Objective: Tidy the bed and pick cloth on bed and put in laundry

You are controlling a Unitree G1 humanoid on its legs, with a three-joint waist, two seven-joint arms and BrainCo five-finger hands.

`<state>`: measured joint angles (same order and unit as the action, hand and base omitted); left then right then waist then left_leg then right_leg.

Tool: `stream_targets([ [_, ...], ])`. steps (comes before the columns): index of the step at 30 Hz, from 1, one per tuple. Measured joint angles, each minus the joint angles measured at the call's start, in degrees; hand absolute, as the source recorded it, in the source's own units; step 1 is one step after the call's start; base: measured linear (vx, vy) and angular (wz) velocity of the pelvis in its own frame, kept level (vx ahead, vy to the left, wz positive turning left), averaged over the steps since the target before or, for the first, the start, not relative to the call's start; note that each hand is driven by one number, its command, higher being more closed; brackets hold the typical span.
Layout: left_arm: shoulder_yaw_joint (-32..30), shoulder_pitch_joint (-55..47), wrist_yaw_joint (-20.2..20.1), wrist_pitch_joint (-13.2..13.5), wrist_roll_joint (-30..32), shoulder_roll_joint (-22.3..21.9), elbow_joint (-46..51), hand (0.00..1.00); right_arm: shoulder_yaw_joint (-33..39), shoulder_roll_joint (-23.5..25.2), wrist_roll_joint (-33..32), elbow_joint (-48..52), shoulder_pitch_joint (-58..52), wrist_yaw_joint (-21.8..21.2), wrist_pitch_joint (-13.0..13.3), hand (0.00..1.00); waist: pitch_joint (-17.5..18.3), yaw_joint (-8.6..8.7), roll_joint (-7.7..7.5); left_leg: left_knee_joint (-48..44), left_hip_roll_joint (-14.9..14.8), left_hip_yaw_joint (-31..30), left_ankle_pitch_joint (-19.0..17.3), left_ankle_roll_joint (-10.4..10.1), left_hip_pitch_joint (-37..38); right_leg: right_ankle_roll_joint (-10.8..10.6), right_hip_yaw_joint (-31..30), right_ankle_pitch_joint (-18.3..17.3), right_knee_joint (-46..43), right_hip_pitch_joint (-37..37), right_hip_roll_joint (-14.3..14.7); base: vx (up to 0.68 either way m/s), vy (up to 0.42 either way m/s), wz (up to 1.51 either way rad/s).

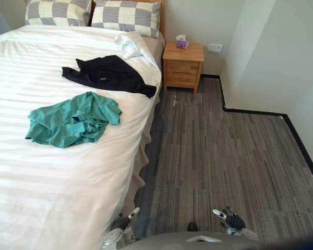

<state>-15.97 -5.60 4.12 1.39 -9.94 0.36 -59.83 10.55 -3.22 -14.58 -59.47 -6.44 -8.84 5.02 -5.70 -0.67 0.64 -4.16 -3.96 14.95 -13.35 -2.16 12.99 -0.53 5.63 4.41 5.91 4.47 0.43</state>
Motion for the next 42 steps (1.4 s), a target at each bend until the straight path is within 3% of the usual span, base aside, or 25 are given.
stream_targets([
  [5,0.2,-0.1,-0.4,0.7,0.0,-0.2,0.0,0.0,0.2,0.4,-1.1,0.0,-0.5,-0.1,1.9,0.0,-0.1,0.0,-0.05,0.0,0.0,0.0,0.0,0.0,-0.1,-0.3,0.1,-0.2,0.0,-0.1,0.0,0.0,0.0,0.0],
  [10,3.3,-0.3,-1.7,3.4,0.5,0.2,-0.1,0.0,2.6,1.7,-2.2,0.1,-1.8,-1.8,7.1,0.0,-0.6,0.01,-0.08,0.0,-0.6,1.1,-0.1,-0.2,0.0,-0.1,0.6,-1.3,0.0,-0.1,0.2,0.0,-0.003,-0.02],
  [11,4.3,-0.4,-1.7,4.3,0.5,0.3,0.0,0.0,3.5,2.1,-2.4,0.1,-2.3,-2.5,9.0,0.0,-0.7,-0.12,0.14,-0.2,-1.2,1.9,-0.5,-0.8,0.1,0.6,1.9,-1.9,-0.1,-0.1,0.3,0.02,-0.024,-0.16],
  [15,4.7,-0.7,-1.8,5.5,0.4,0.9,0.0,0.0,3.7,2.5,-2.4,0.2,-2.7,-4.8,11.0,0.0,-1.0,-0.23,0.39,-5.1,-5.2,6.2,-3.9,-4.0,-0.4,1.5,4.8,-3.3,-1.4,0.0,2.5,0.08,-0.095,-0.56],
  [17,4.0,-0.7,-1.8,5.8,0.5,1.3,1.7,0.0,3.2,2.6,-1.9,1.4,-3.7,-5.9,11.3,0.0,-1.7,-0.16,-0.74,-26.5,-9.4,6.8,-3.5,-4.8,-8.0,2.9,4.4,-7.3,-6.7,-1.6,2.5,0.14,-0.172,-0.45],
  [18,3.7,-0.8,-1.7,5.8,0.4,1.1,2.2,0.0,3.1,2.6,-1.9,2.0,-4.0,-6.2,11.3,0.0,-1.9,-0.33,-0.47,-31.8,-10.8,6.4,-2.4,-3.9,-10.0,3.2,4.4,-8.3,-8.2,-1.8,2.5,0.15,-0.149,-0.36],
  [19,2.0,-0.9,-1.7,6.3,0.4,0.3,3.5,0.0,2.3,2.4,-1.9,4.1,-4.6,-6.4,11.4,0.0,-2.7,-0.22,0.0,-45.0,-13.8,4.4,3.5,-1.4,-15.5,4.2,3.5,-10.6,-11.5,-1.7,2.7,0.15,-0.073,-0.29],
  [20,1.7,-1.1,-1.7,6.5,0.4,0.3,4.4,0.0,1.6,1.9,-1.7,5.0,-4.6,-6.7,11.4,0.0,-3.1,-0.34,-0.28,-50.9,-14.9,2.5,4.8,-0.9,-18.7,4.6,2.5,-11.8,-13.0,-1.5,2.8,0.31,-0.091,-0.55],
  [21,1.8,-1.7,-1.8,6.8,0.5,-0.2,5.7,0.0,0.8,1.3,-1.0,5.5,-4.6,-6.6,11.5,0.0,-3.9,-0.61,0.9,-56.5,-14.5,-0.8,2.4,-1.5,-22.4,4.9,0.1,-13.4,-14.5,-0.1,2.6,0.2,-0.022,-0.55],
  [22,1.9,-1.8,-1.8,6.8,0.5,-0.3,6.0,0.0,0.6,1.2,-0.6,5.6,-4.4,-6.6,11.4,0.0,-4.0,-0.58,1.1,-56.8,-14.0,-1.5,1.7,-1.8,-23.2,4.9,-0.5,-13.6,-14.4,0.3,2.5,0.27,-0.017,-0.66],
  [25,1.9,-2.4,-1.7,7.0,-0.2,-1.2,7.2,0.0,-0.3,1.3,0.9,5.0,-3.3,-6.7,11.4,0.0,-4.5,-0.77,1.14,-48.6,-11.4,-0.7,-1.7,-2.1,-25.5,4.0,-4.6,-14.1,-13.5,3.0,1.0,0.31,0.055,-0.71],
  [27,1.9,-2.5,-1.6,7.1,-0.2,-1.2,7.4,0.0,0.1,2.0,1.3,5.0,-3.2,-6.7,11.7,0.0,-4.8,-0.61,0.56,-34.4,-9.2,2.8,-1.9,-2.1,-25.0,2.9,-6.6,-14.6,-11.6,4.9,-0.6,0.3,0.127,-0.46],
  [29,2.1,-2.5,-1.3,7.1,-0.7,-1.0,7.7,0.0,0.3,2.5,1.9,5.0,-3.5,-6.7,12.4,0.0,-5.1,-0.44,0.04,-21.5,-7.3,5.8,1.1,-1.2,-25.0,1.3,-7.0,-15.1,-9.7,6.3,-2.1,0.41,0.194,-0.24],
  [31,2.2,-2.4,-1.1,7.1,-1.3,-1.0,8.0,0.0,0.2,2.7,3.1,5.0,-3.7,-6.5,13.0,0.0,-5.3,-0.71,-0.29,-12.5,-6.4,8.7,7.9,0.6,-24.5,-1.2,-7.0,-16.9,-8.8,8.1,-4.1,0.45,0.231,-0.11],
  [32,2.3,-2.3,-1.1,7.1,-2.0,-0.8,8.0,0.0,0.1,3.1,3.9,5.0,-3.9,-6.3,13.0,0.0,-5.0,-1.26,-0.43,-12.0,-5.2,11.4,9.9,4.0,-23.1,-2.3,-5.9,-17.4,-9.0,9.3,-6.0,0.51,0.268,-0.08],
  [36,2.4,-2.3,-1.1,7.9,-3.0,-0.3,9.0,0.0,-0.2,4.5,6.1,5.4,-4.8,-5.2,13.5,0.0,-4.6,-3.13,-2.48,-13.1,-2.7,13.7,6.2,6.6,-22.2,-3.8,-1.8,-14.9,-10.6,9.0,-8.8,0.45,0.241,-0.1],
  [39,3.1,-2.3,-1.2,7.9,-2.8,0.5,7.8,0.0,0.9,4.8,7.0,5.1,-4.8,-3.8,13.5,0.0,-4.2,-2.72,-2.94,-11.7,-0.7,14.2,4.5,7.5,-18.7,-4.0,-0.7,-14.3,-19.6,7.8,-10.0,0.33,0.182,0.22],
  [40,3.3,-2.3,-1.2,7.9,-2.6,0.9,7.3,0.0,1.4,5.0,7.0,4.7,-4.8,-3.3,13.6,0.0,-3.9,-2.36,-3.47,-10.1,0.2,13.6,3.7,6.8,-16.6,-4.2,-0.1,-14.0,-26.6,5.5,-10.8,0.25,0.103,0.23],
  [41,5.0,-2.0,-1.2,7.9,-2.2,2.3,6.3,0.0,2.4,4.9,7.0,4.4,-4.7,-3.2,13.8,0.0,-3.6,-2.07,-3.97,-8.0,1.6,12.8,2.3,5.9,-14.4,-5.8,-0.1,-12.6,-39.4,0.4,-12.4,0.29,0.117,0.23],
  [42,5.4,-2.0,-1.2,8.0,-2.1,2.7,6.1,0.0,2.4,4.8,7.0,4.4,-4.7,-3.2,13.9,0.0,-3.7,-1.88,-4.15,-7.2,2.3,12.6,1.8,5.8,-13.4,-7.0,-0.2,-11.0,-44.0,-1.8,-13.4,0.28,0.081,0.26],
])
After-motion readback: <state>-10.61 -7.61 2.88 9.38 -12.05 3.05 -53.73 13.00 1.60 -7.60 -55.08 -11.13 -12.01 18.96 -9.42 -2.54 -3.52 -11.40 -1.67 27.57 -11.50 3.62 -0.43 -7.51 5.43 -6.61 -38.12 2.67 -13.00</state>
